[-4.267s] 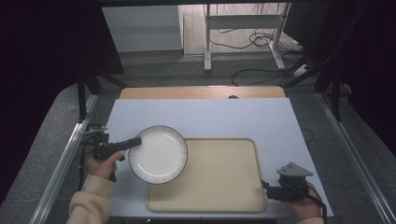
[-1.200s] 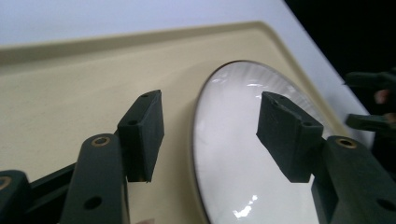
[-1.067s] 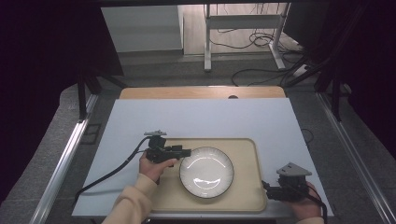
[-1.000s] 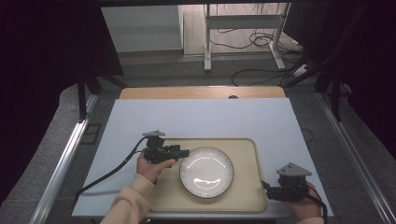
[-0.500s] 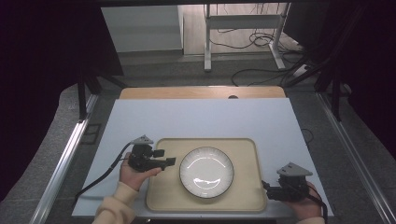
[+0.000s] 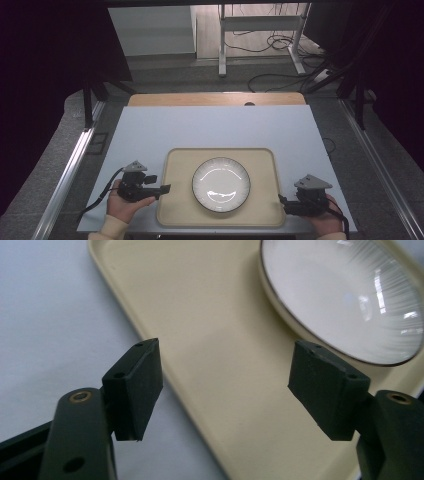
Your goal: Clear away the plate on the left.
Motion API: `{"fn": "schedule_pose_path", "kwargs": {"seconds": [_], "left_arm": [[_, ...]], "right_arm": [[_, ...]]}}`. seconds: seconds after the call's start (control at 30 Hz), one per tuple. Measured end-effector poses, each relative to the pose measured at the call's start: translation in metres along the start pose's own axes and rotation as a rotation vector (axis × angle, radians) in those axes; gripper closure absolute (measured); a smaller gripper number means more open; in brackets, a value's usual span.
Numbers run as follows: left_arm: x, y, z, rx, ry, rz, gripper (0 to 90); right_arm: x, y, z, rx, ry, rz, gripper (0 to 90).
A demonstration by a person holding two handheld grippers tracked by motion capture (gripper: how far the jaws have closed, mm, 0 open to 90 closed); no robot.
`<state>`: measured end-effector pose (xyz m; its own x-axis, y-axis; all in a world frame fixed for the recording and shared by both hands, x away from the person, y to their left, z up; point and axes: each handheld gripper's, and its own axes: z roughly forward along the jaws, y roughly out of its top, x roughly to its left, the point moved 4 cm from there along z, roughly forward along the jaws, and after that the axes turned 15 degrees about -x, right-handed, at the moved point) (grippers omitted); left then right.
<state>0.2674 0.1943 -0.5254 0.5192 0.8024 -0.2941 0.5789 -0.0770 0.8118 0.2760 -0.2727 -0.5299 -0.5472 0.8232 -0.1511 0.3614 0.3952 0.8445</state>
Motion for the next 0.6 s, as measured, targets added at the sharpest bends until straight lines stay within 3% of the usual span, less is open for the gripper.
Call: {"fn": "schedule_pose_path", "kwargs": {"seconds": [0.4,0.53,0.6], "left_arm": [[0.006,0.002,0.007,0.014,0.002,-0.009,28.4],[0.007,-0.002,0.013,0.063,0.007,-0.002,27.1],[0.007,0.000,0.012,0.037,0.022,-0.011,28.0]], "right_arm": [[-0.002,-0.002,-0.001,0.006,-0.006,0.004,11.7],[-0.001,-0.002,-0.001,0.005,-0.008,0.003,11.7],[-0.002,-0.003,-0.002,0.005,-0.008,0.005,11.7]]}}
